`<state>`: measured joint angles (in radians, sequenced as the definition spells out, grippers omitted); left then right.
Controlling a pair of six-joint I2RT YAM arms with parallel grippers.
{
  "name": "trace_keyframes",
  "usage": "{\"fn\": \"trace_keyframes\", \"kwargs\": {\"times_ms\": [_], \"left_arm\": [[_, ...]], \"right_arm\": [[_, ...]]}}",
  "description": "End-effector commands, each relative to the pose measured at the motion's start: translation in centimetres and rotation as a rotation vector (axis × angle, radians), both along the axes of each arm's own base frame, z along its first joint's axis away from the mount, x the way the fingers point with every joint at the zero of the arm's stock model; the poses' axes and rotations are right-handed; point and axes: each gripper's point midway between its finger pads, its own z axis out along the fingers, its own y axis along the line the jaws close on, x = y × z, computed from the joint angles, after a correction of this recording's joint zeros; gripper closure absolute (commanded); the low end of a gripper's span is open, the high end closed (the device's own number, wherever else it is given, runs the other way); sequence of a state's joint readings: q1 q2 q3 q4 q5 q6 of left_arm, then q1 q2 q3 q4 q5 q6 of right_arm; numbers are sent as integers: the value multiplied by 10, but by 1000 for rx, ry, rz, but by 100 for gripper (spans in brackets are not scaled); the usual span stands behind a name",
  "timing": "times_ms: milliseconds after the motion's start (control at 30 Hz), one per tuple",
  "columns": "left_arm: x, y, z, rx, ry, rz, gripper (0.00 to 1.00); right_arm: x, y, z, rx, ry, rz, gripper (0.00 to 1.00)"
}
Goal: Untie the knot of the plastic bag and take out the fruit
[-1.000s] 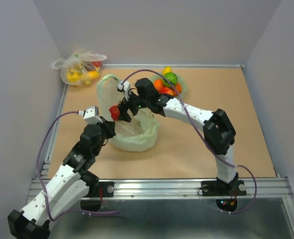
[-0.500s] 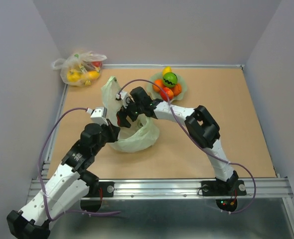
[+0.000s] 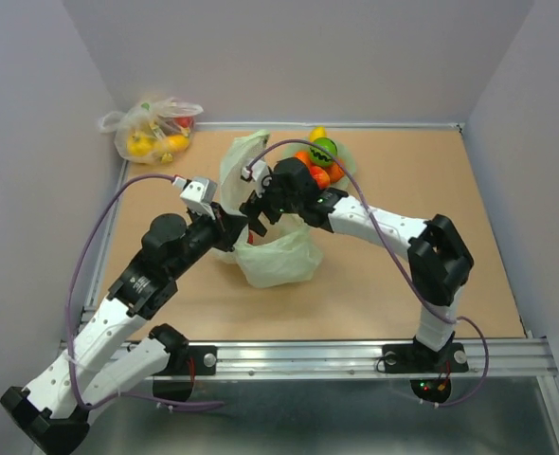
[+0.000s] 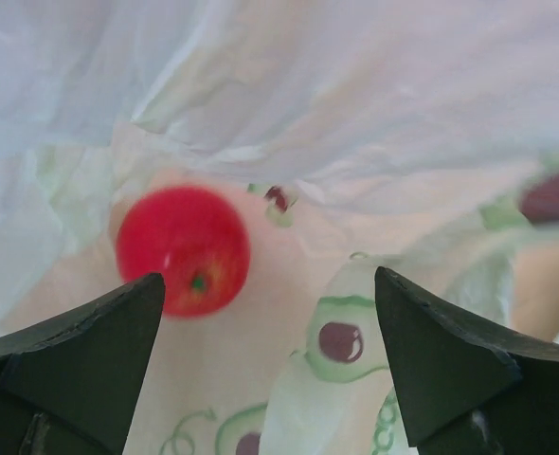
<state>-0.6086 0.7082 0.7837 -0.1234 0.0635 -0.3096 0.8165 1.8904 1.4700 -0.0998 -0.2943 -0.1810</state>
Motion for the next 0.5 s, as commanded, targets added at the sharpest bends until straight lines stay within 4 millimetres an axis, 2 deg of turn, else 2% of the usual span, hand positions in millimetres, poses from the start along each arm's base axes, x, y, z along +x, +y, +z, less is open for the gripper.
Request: {"fn": "trace_keyframes", "kwargs": {"times_ms": [0, 67, 200, 300, 400, 433, 467], "left_arm": [[-10, -4, -26, -36, 78, -12, 100], [-11, 7, -62, -17, 182, 69, 100], [-8, 28, -110, 101, 348, 207, 100], [-14, 25, -138, 148, 460, 202, 100], [-20, 28, -153, 176, 531, 224, 100], [-22, 33, -161, 192, 559, 252, 100], [-23, 36, -162, 201, 563, 261, 100]], "right_arm": [[-3, -18, 8, 1, -44, -42, 4], [-11, -24, 7, 5, -24, -40, 4], [-22, -26, 0, 7, 12, -22, 5], [-31, -22, -5, 15, 49, 13, 7], [-46, -17, -13, 13, 85, 46, 9], [-51, -16, -24, -2, 109, 51, 9], [-53, -17, -26, -6, 115, 53, 9]]}}
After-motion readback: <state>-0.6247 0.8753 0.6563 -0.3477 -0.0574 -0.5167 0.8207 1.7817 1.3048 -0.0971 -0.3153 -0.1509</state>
